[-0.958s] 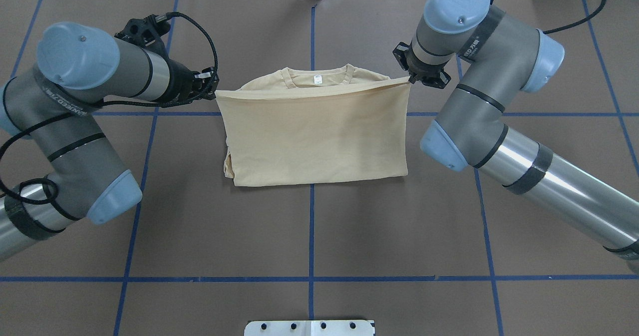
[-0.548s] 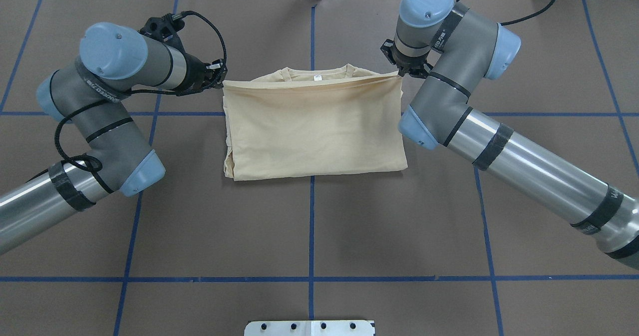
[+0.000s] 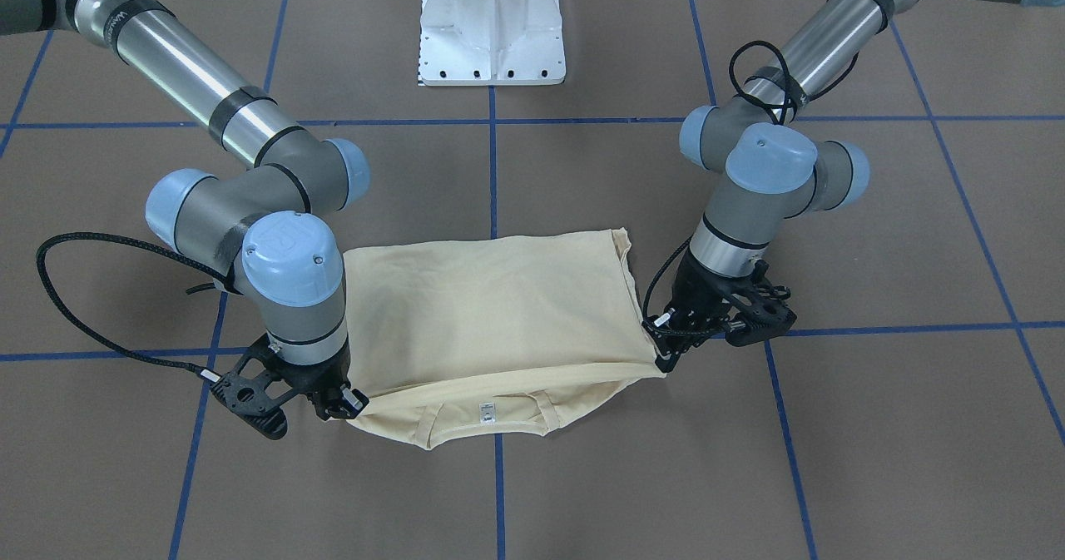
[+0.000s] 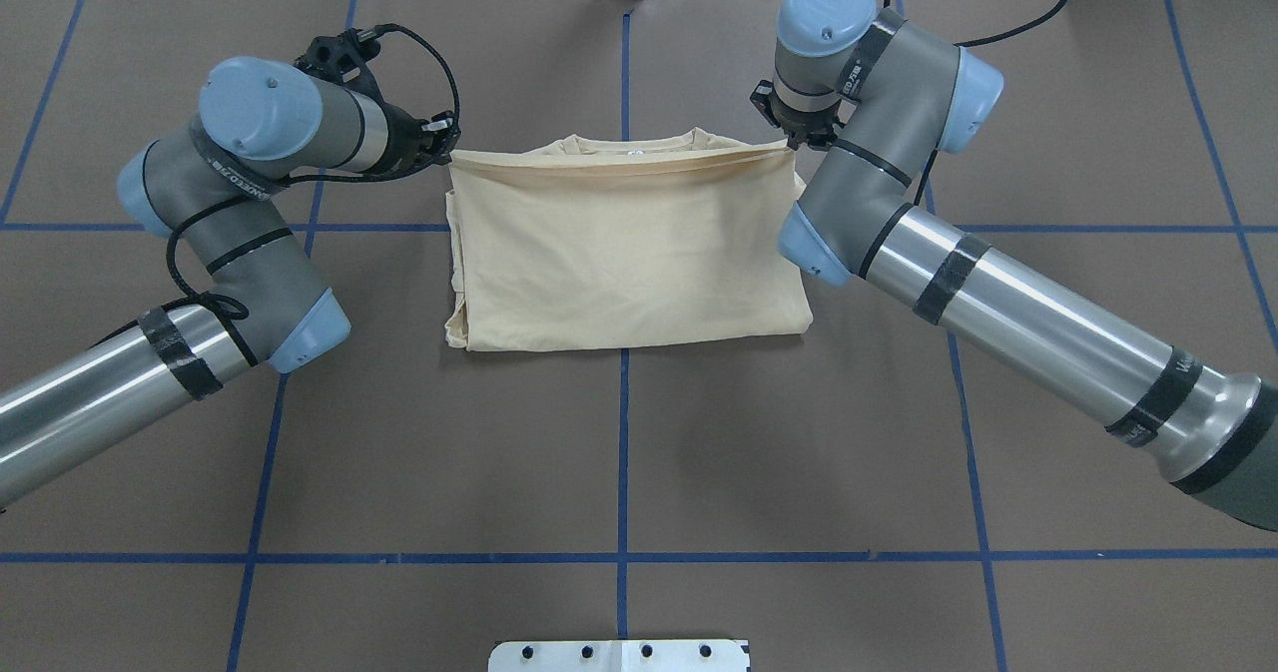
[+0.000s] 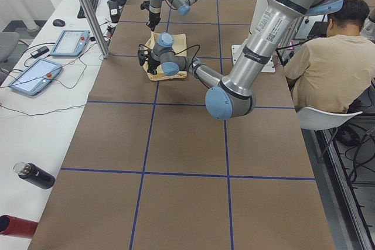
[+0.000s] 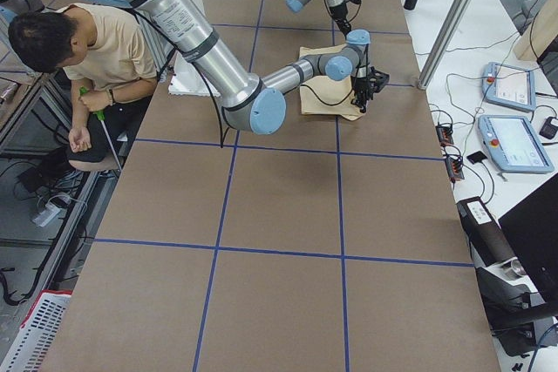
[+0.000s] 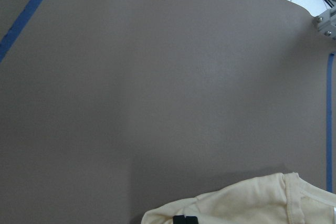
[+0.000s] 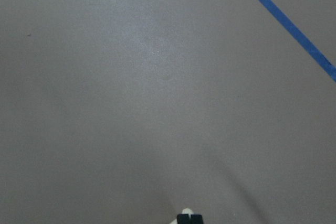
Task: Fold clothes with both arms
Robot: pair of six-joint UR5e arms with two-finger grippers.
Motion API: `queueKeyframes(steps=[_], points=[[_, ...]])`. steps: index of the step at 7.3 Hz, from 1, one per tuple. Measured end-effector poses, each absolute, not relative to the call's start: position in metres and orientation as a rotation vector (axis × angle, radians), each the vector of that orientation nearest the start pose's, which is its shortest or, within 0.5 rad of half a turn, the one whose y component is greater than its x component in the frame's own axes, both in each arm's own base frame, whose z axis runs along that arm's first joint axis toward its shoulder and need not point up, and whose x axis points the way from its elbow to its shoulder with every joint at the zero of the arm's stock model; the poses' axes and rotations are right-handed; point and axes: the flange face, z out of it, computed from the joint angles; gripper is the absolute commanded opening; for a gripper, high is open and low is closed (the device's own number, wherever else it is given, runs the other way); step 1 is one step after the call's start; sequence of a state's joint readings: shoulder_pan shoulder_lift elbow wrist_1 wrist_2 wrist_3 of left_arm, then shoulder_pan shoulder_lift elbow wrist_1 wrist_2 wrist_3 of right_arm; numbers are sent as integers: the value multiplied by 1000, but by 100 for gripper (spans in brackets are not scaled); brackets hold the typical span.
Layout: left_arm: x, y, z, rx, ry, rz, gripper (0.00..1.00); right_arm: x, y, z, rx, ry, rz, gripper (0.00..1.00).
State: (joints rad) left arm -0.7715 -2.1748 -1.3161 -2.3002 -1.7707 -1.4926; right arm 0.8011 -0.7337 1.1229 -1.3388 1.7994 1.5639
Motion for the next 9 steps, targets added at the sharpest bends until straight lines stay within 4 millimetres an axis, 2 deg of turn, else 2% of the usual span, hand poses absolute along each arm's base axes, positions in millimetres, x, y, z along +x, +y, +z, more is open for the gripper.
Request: queueKeyframes(steps=[1, 2, 3, 5, 6, 7, 8, 9], points=[[455, -602, 341, 288, 1066, -518, 49, -490, -664, 322, 44, -668, 687, 96], [456, -603, 345, 291, 1064, -520, 51, -492, -666, 321, 46, -667, 682, 100], [457, -605, 349, 295, 1069, -519, 52, -495, -669, 318, 47, -667, 679, 100], [454, -609, 355, 307, 1087, -521, 52, -499, -676, 301, 53, -676, 679, 100], [446, -613, 351, 317, 1098, -526, 52, -495, -676, 290, 60, -697, 682, 100], [435, -617, 343, 324, 1115, -528, 52, -484, -664, 281, 67, -738, 687, 100], [426, -619, 338, 323, 1129, -525, 52, -468, -637, 288, 64, -781, 700, 100], [420, -619, 336, 318, 1138, -520, 52, -452, -594, 298, 46, -827, 723, 100]])
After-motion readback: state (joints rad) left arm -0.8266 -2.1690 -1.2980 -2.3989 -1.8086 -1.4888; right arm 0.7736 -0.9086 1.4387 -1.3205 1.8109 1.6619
